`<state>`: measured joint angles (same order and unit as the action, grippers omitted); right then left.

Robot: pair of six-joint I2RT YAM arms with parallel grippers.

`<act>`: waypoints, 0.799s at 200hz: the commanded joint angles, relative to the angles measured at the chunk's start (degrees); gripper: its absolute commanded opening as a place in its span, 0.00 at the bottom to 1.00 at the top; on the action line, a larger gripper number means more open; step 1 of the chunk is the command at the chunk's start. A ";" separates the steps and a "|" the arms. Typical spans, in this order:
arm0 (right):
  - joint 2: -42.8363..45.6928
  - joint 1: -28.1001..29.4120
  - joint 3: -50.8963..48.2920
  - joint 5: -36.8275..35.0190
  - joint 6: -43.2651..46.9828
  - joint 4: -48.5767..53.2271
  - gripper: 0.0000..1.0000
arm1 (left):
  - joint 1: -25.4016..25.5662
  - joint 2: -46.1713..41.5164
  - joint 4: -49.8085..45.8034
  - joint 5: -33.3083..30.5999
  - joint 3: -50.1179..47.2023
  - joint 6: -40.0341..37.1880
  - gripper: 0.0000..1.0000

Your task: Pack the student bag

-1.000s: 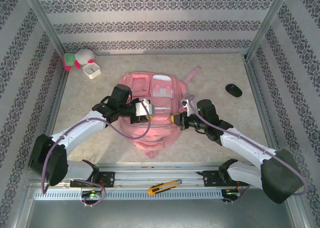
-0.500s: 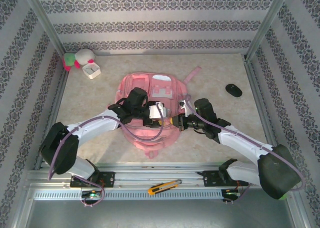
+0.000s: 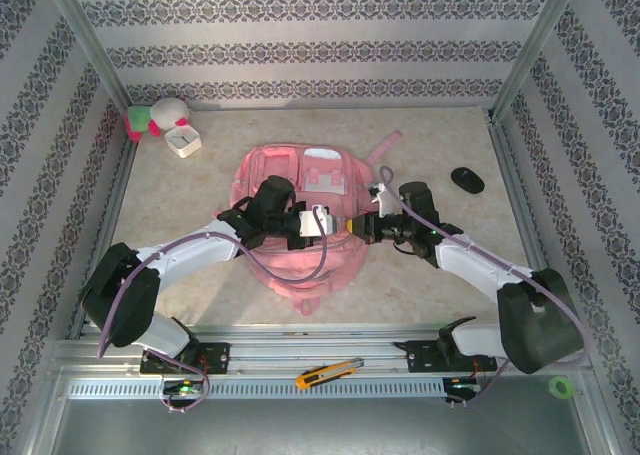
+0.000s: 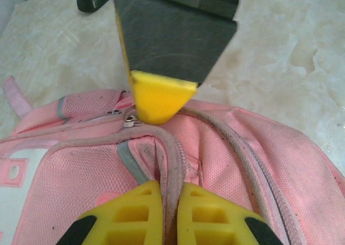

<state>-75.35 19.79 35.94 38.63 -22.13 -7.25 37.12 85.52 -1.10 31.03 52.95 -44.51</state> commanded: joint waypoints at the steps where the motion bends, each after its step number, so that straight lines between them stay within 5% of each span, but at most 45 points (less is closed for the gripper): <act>1: -2.82 -4.31 3.47 -4.59 -2.16 -4.13 0.00 | 0.05 -3.18 -1.94 5.81 -1.32 -1.73 0.00; 21: -3.70 -4.22 4.75 -3.10 -1.65 -4.06 0.00 | -0.19 -3.35 0.08 5.42 -1.96 0.39 0.05; 37: -2.07 -4.13 4.19 -3.90 -1.51 -3.19 0.00 | -0.29 -4.36 4.41 3.46 -3.04 6.06 0.28; 65: 4.59 -4.07 4.16 -7.60 -3.53 5.38 0.53 | -0.29 -9.37 9.47 -8.67 -4.37 27.44 0.61; 102: 11.63 0.91 11.17 -18.59 -6.43 27.58 0.60 | -1.71 -19.13 -8.57 -30.97 -0.60 57.32 0.74; 124: 11.23 5.46 15.76 -25.28 -7.42 35.76 0.62 | -6.95 -22.42 -22.01 -31.04 1.64 70.67 0.75; 160: 4.69 7.74 18.80 -25.81 -9.24 36.33 0.64 | -17.10 -21.12 -32.40 -22.03 1.35 79.13 0.81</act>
<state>-65.69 26.50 52.93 17.08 -29.30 23.14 25.19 62.94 -20.38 5.39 55.53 21.08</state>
